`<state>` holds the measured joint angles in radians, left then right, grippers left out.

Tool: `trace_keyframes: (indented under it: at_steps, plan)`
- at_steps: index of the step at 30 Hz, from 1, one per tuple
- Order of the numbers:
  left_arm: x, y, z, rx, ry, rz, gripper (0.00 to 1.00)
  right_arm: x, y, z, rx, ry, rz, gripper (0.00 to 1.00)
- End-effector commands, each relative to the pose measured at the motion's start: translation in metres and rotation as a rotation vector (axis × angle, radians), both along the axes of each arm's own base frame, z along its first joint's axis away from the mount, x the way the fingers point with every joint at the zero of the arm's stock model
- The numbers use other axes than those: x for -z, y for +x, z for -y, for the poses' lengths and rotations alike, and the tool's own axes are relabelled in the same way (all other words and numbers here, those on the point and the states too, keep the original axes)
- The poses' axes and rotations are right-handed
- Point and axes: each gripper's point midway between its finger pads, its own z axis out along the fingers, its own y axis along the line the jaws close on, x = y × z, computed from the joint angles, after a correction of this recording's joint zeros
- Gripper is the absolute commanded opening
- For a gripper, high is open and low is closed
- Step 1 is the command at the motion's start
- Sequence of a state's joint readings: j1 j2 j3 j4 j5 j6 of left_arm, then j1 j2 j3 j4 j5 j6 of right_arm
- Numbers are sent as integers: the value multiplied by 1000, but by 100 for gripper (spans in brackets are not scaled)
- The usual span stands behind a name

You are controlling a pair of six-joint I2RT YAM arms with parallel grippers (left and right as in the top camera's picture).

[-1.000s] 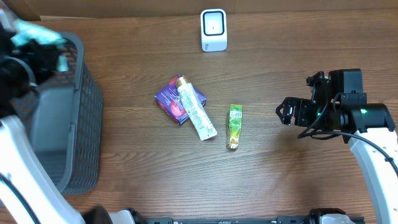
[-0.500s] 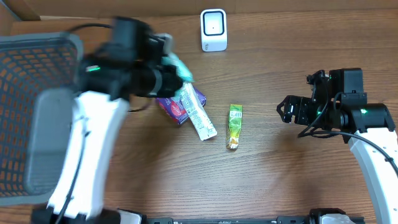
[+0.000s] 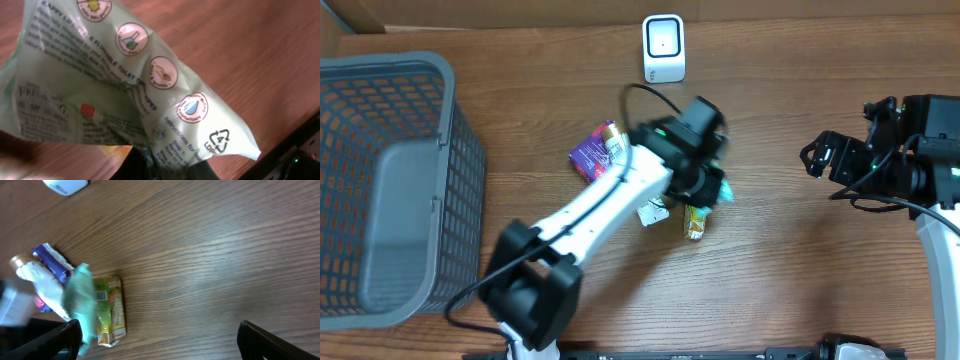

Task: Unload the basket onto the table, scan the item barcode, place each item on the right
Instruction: 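Carry the mint packet out and drop it right of the juice box, then retract the left gripper to rest and lower the right gripper over the packet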

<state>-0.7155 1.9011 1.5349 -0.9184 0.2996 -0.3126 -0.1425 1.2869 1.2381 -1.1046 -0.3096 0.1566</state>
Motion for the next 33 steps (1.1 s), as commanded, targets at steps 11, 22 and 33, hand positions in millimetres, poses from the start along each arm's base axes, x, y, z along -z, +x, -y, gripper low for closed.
trace_keyframes:
  at_steps: [11, 22, 33]
  plan:
    - [-20, 18, 3, -25, 17, 87, 100, -8, 1, 5, 19, -1, 11, 100]
    - [-183, 69, -83, -237, 11, 367, 100, -6, -9, -8, -12, 63, -29, 100]
    - [-305, 11, -224, -552, 27, 607, 100, 9, -22, -31, -84, 77, -92, 72]
